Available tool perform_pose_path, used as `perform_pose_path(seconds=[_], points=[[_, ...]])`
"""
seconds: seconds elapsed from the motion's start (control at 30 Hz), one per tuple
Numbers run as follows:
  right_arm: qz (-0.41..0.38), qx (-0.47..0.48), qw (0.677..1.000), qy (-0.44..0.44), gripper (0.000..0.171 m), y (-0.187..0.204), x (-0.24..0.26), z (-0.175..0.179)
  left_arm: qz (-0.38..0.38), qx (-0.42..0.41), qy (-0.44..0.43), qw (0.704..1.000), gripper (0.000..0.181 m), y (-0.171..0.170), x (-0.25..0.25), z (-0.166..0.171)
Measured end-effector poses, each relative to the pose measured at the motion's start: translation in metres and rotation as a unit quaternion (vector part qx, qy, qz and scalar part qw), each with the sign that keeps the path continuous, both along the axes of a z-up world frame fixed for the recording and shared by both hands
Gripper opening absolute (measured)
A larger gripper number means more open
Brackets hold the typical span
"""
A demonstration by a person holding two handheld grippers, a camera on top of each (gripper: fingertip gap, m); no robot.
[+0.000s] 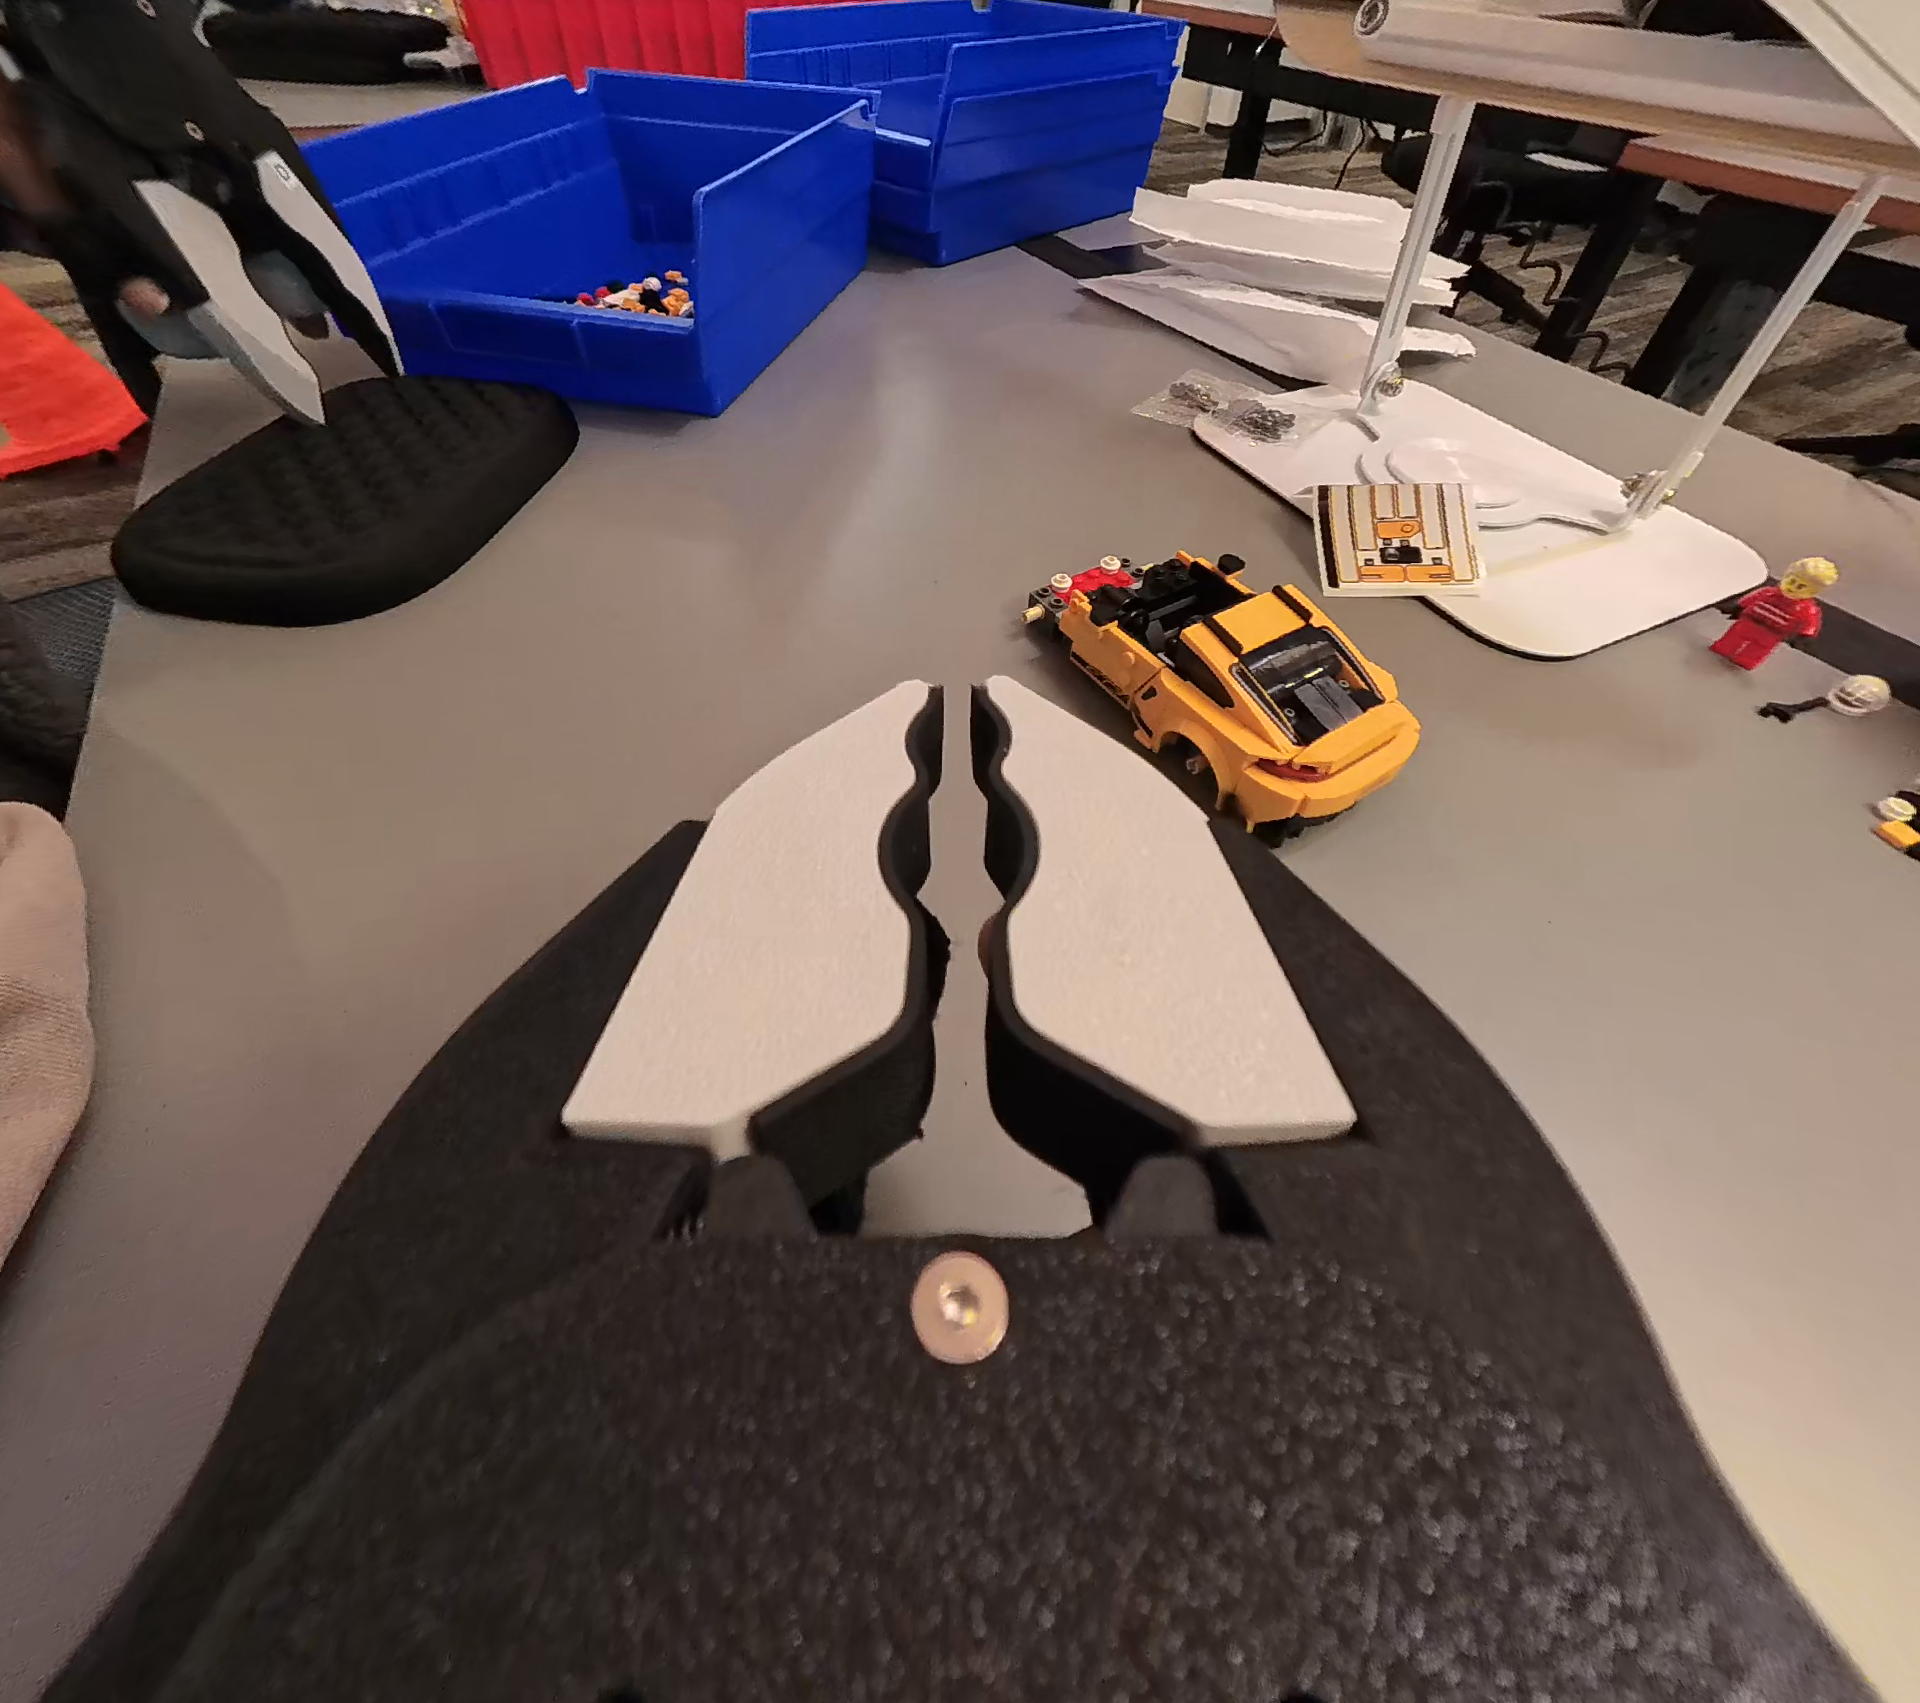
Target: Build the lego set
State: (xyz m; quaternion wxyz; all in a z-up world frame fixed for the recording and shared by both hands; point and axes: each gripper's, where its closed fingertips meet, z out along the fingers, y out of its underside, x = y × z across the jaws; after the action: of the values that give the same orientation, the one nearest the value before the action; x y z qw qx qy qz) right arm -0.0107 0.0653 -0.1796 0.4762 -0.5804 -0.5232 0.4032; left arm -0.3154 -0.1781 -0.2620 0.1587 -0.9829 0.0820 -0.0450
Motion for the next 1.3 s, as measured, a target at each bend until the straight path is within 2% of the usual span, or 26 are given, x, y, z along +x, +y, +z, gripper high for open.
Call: perform_pose_path(seconds=[0.13,0.27,0.87,1.07,1.2,1.3], points=[[-0.002,-0.004,1.0,-0.001,0.004,0.001,0.0,-0.001,0.033,0.026,-0.06,0.997,0.056,0.003,0.001,0.002],[0.001,-0.006,1.0,-0.004,0.004,0.001,-0.001,-0.002,0.035,0.033,-0.069,0.996,0.056,0.005,0.002,0.0],[0.003,0.002,1.0,-0.001,0.004,-0.001,-0.001,0.0,-0.014,0.022,0.003,1.0,0.044,0.004,0.003,-0.004],[0.003,0.001,1.0,-0.001,0.004,-0.001,-0.001,0.0,-0.03,0.016,0.013,0.999,0.043,0.004,0.009,-0.003],[0.004,0.001,1.0,0.0,0.004,-0.001,-0.001,0.0,-0.071,0.019,-0.007,0.997,0.043,0.006,0.028,-0.002],[0.005,0.001,1.0,0.001,0.004,-0.001,-0.001,0.0,-0.065,0.008,-0.01,0.998,0.044,0.008,0.028,0.0]])
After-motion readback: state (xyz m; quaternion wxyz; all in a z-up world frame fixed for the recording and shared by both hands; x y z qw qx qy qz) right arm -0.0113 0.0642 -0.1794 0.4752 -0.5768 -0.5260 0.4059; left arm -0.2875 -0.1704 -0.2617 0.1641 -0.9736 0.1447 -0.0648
